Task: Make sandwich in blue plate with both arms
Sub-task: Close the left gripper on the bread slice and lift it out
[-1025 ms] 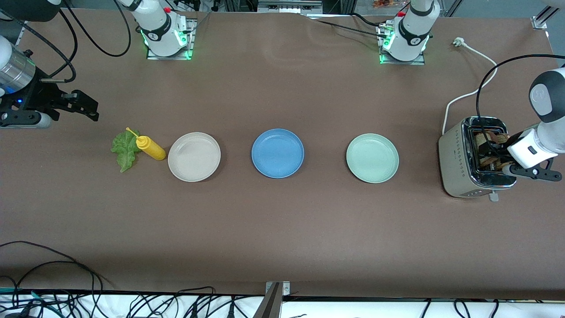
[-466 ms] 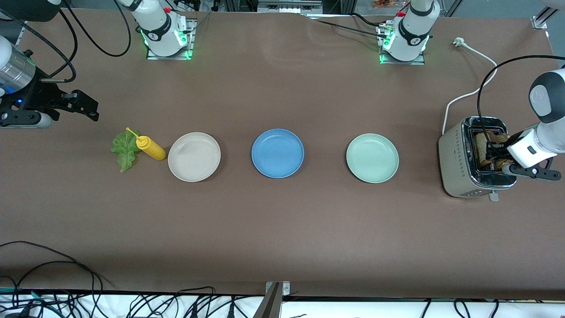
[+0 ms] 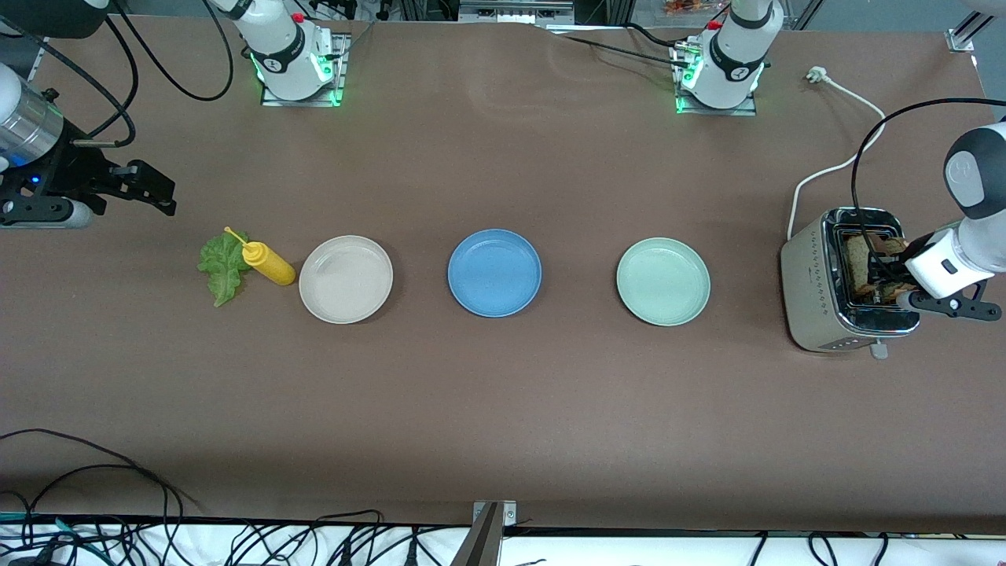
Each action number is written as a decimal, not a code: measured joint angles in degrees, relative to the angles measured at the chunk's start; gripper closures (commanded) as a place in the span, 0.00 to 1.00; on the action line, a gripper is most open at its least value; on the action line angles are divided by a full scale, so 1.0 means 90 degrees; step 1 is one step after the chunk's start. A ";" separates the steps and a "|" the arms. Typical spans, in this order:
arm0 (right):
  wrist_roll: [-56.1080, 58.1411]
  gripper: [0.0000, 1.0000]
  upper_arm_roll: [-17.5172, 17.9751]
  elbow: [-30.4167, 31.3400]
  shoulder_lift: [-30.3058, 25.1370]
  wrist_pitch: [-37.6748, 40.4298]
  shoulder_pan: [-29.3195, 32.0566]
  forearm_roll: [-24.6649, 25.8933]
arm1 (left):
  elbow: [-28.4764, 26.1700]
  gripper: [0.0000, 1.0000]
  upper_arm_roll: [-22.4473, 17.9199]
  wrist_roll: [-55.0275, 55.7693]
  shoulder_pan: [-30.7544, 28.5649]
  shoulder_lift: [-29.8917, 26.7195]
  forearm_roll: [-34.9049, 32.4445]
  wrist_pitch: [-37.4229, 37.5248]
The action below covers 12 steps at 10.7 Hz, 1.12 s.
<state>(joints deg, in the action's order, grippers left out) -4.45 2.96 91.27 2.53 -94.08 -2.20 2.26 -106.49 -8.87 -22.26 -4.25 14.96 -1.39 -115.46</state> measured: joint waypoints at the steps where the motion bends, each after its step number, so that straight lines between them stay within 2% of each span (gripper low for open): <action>1: 0.0000 0.00 0.0000 0.0000 0.0000 0.0000 0.0000 0.0000 | 0.0021 1.00 0.0001 -0.0001 0.0005 0.0000 0.0000 0.0000; 8: -0.0012 0.00 0.0033 0.0000 0.0023 0.0005 -0.0023 -0.0005 | 0.0647 1.00 -0.0054 -0.0005 0.0030 -0.0080 0.0000 0.0098; 12: -0.0012 0.00 0.0027 -0.0001 0.0061 -0.0018 -0.0018 -0.0005 | 0.1358 1.00 -0.0059 -0.0051 0.0035 -0.0289 0.0002 0.0772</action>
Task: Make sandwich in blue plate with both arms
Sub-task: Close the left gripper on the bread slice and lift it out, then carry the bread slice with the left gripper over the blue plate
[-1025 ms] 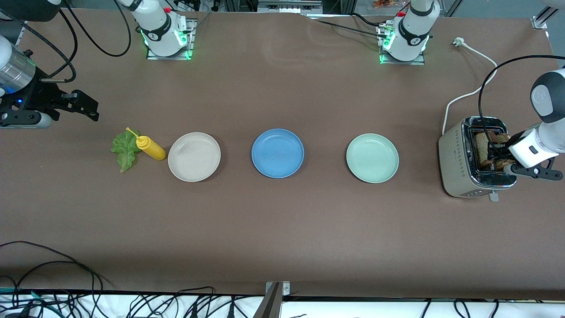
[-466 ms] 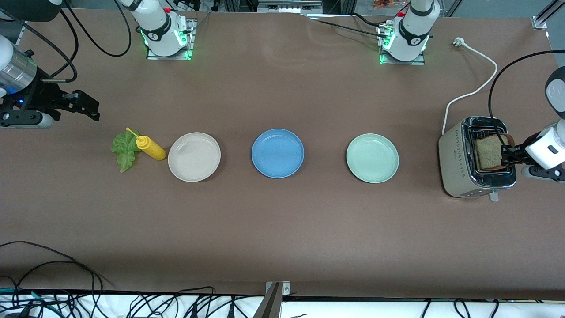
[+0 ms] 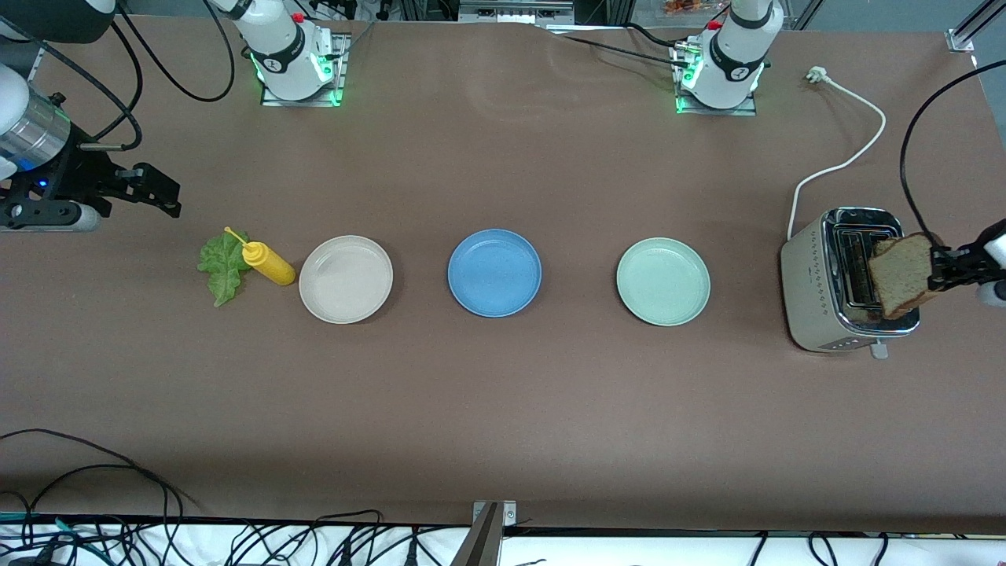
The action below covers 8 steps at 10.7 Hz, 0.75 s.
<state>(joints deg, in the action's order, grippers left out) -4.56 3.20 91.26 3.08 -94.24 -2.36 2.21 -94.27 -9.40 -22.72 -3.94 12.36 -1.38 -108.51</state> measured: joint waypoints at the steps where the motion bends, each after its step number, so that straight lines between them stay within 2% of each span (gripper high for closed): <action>1: 0.0000 0.00 0.0000 0.0000 0.0037 -0.0014 0.0000 0.0000 | 0.0255 1.00 0.0007 0.0000 0.0018 -0.0036 0.0000 0.0244; 4: 0.0000 0.00 -0.0033 -0.0071 0.0078 -0.0038 0.0008 0.0000 | 0.0743 1.00 0.0050 0.0000 0.0113 -0.0068 0.0053 0.0863; 6: 0.0000 0.00 -0.0080 -0.0126 0.0078 -0.0038 0.0018 0.0000 | 0.0812 1.00 0.0058 -0.0001 0.0177 -0.0068 0.0335 0.1111; 8: 0.0000 0.00 -0.0078 -0.0141 0.0077 -0.0037 0.0014 0.0000 | 0.0810 1.00 0.0295 0.0107 0.0266 -0.0051 0.0480 0.1223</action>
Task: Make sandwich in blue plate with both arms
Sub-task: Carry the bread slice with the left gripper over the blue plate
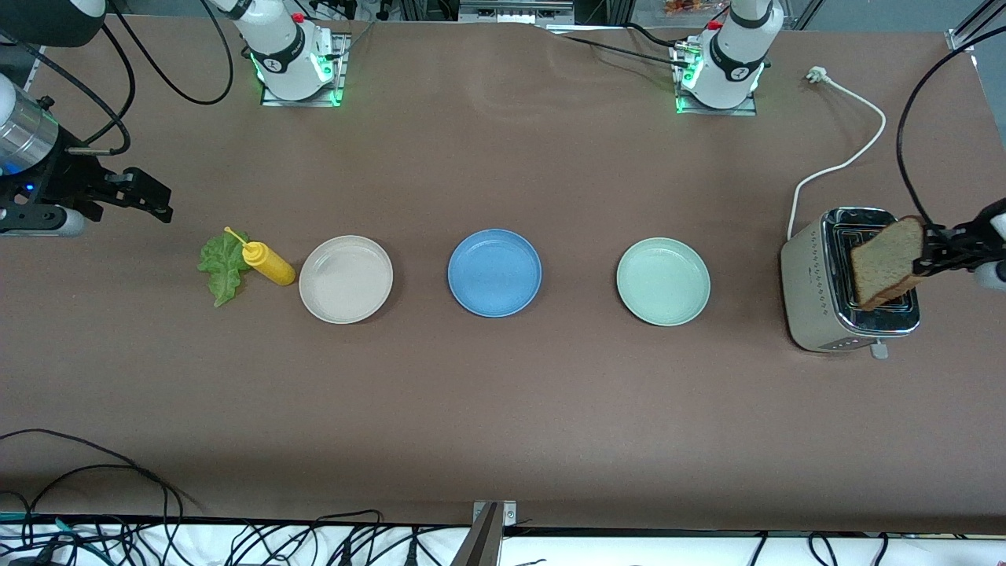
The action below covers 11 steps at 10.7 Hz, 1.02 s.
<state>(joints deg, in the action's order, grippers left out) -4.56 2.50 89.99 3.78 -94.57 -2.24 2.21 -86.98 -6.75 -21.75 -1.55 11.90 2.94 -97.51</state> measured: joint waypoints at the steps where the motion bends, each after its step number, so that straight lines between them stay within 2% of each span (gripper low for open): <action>1: 0.0000 0.00 0.0002 -0.0001 0.0000 0.0000 -0.0002 -0.0001 | -0.0001 1.00 0.0200 0.0178 0.0052 0.0014 0.0006 0.0009; 4: 0.0002 0.00 -0.0020 -0.0002 0.0000 0.0043 0.0002 -0.0099 | -0.0005 1.00 0.0801 0.0768 0.0131 0.0164 0.0156 0.0029; 11: 0.0030 0.00 -0.0128 -0.0003 0.0019 0.0066 0.0014 -0.0115 | 0.0197 1.00 0.2970 0.3599 0.0271 0.0907 0.0143 -0.0008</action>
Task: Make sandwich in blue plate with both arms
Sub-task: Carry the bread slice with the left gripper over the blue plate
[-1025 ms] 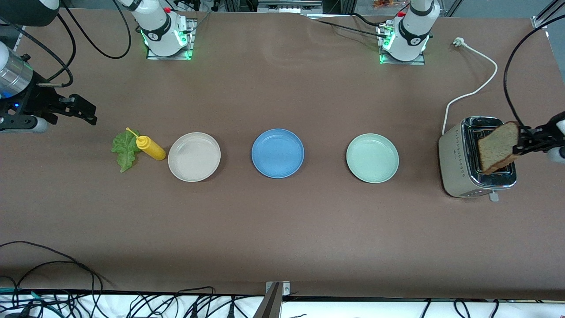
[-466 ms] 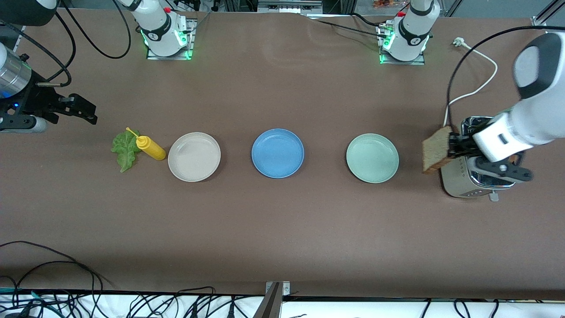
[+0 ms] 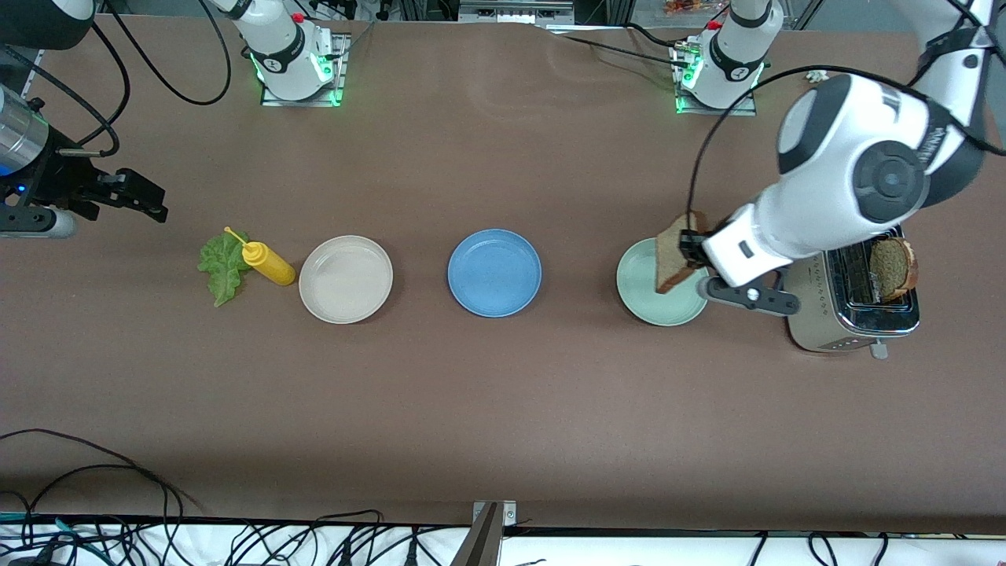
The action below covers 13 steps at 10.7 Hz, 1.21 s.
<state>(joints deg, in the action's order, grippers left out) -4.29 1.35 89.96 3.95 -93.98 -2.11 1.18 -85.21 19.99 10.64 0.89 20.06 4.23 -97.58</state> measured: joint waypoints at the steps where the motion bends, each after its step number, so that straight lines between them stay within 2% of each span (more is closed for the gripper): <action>1: 0.0000 0.00 0.0000 0.0000 0.0001 0.0000 0.0000 -0.0002 | 0.0079 1.00 0.0277 0.0416 0.0006 0.0095 0.0000 -0.0001; 5: 0.0000 0.00 -0.0004 0.0000 0.0008 0.0013 0.0020 -0.0007 | 0.0150 1.00 0.1300 0.1700 0.0028 0.0548 0.0000 -0.0600; 9: 0.0000 0.00 -0.0009 0.0000 0.0026 0.0176 0.0088 -0.0008 | 0.0164 1.00 0.1952 0.2226 0.0059 0.1150 0.0001 -0.1377; 13: 0.0000 0.00 -0.0008 0.0000 0.0031 0.0180 0.0091 -0.0010 | 0.0170 1.00 0.2190 0.2299 0.0128 0.1708 0.0001 -0.2311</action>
<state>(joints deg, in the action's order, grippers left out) -4.28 1.28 89.96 4.23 -92.36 -1.29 1.09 -83.68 39.70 31.33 2.04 35.43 4.24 -118.38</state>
